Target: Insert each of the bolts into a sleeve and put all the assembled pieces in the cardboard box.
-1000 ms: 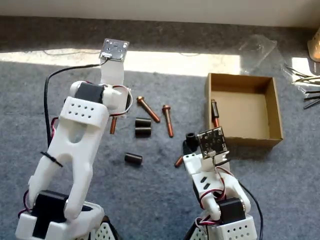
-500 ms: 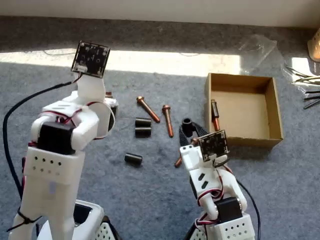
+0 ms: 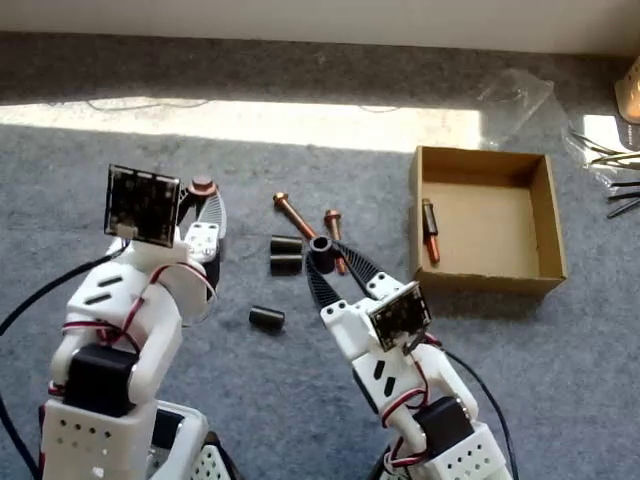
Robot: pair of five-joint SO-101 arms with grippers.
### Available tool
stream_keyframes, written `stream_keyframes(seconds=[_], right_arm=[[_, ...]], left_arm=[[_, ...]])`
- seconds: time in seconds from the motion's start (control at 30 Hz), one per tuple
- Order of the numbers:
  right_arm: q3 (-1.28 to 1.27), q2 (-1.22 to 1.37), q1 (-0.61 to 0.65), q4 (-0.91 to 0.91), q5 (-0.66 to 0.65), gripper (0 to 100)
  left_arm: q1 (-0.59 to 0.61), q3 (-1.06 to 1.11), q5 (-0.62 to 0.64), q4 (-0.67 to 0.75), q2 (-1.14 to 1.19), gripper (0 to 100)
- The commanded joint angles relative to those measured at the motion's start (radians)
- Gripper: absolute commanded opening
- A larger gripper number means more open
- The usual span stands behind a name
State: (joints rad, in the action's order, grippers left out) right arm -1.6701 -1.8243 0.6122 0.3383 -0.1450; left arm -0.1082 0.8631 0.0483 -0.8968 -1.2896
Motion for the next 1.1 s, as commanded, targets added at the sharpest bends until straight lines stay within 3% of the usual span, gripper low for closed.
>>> stream_keyframes(seconds=[0.0, 0.33, 0.57, 0.83, 0.93, 1.07], right_arm=[[-0.105, -0.012, 0.061, -0.101, 0.005, 0.5], [-0.114, -0.012, 0.081, -0.094, 0.011, 0.5], [-0.108, -0.01, 0.076, -0.042, 0.011, 0.5], [-0.108, -0.01, -0.018, -0.042, 0.012, 0.5], [-0.108, -0.005, -0.016, -0.042, 0.02, 0.5], [-0.11, -0.004, -0.019, -0.041, 0.127, 0.5]], left_arm=[[-0.008, 0.059, -0.006, 0.127, -0.13, 1], [-0.019, 0.186, 0.002, 0.362, -0.226, 1], [-0.231, 0.262, -0.005, 0.508, -0.222, 1], [-0.26, 0.335, 0.0, 0.767, -0.22, 1], [-0.265, 0.375, 0.002, 0.812, -0.22, 1], [-0.372, 0.415, 0.002, 0.829, -0.231, 1]])
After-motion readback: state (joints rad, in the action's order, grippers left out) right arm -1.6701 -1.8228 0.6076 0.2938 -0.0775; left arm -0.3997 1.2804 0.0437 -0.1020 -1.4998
